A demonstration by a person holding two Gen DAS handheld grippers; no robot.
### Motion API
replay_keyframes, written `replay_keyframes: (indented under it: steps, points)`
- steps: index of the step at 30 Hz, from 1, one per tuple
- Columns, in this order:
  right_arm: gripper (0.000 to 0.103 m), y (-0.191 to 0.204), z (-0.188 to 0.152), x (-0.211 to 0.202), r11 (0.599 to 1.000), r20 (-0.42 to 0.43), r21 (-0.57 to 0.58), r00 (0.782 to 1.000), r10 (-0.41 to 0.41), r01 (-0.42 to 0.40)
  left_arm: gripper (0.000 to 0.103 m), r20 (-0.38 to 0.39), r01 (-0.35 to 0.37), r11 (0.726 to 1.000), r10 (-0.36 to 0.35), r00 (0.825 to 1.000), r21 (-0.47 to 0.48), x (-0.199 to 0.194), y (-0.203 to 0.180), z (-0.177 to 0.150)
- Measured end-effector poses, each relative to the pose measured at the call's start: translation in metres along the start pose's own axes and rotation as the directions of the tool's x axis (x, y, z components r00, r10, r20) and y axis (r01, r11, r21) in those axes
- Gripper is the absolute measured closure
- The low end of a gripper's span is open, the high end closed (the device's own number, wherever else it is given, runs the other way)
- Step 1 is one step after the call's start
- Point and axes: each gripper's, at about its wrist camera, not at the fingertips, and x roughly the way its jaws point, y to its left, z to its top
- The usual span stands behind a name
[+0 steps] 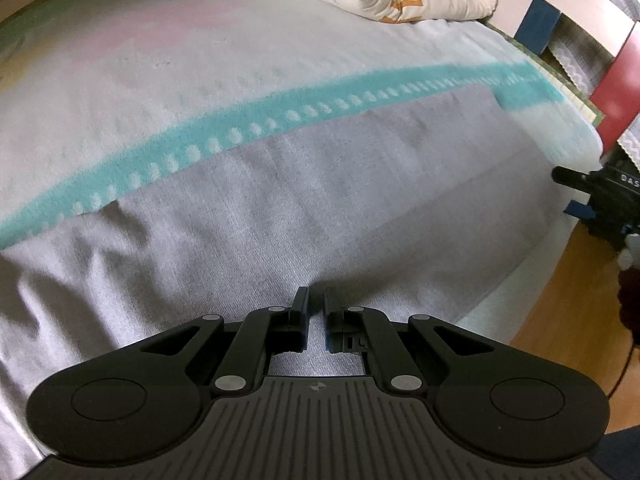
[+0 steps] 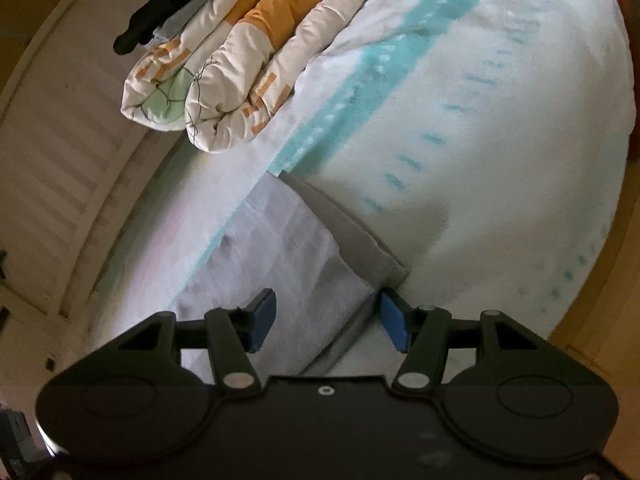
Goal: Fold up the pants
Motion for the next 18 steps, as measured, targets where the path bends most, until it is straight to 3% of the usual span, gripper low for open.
replay_keyframes:
  steps: [7,9,10,13,18]
  points:
    - [0.038,-0.002,0.008,0.014,0.998,0.050,0.038,0.998,0.049,-0.051,0.096,0.005,0.004,1.000,-0.004,1.000,-0.013,-0.002,0.001,0.000]
    - [0.067,0.003,0.009,0.011,0.998,0.063,0.005,0.996,0.062,-0.062,0.096,0.010,0.013,1.000,-0.013,1.000,-0.017,-0.003,0.001,0.002]
    - [0.090,0.005,0.011,0.012,0.998,0.052,-0.011,0.997,0.056,-0.055,0.096,0.013,0.015,1.000,-0.015,1.000,-0.015,-0.003,0.001,0.005]
    - [0.091,0.013,0.015,0.011,0.999,0.033,-0.017,0.999,0.041,-0.041,0.096,0.039,0.004,1.000,-0.003,0.999,-0.017,-0.004,0.002,0.017]
    - [0.091,0.041,0.028,0.001,0.995,0.032,-0.070,0.997,0.071,-0.068,0.096,0.074,-0.045,0.993,0.053,0.996,-0.108,0.003,0.021,0.047]
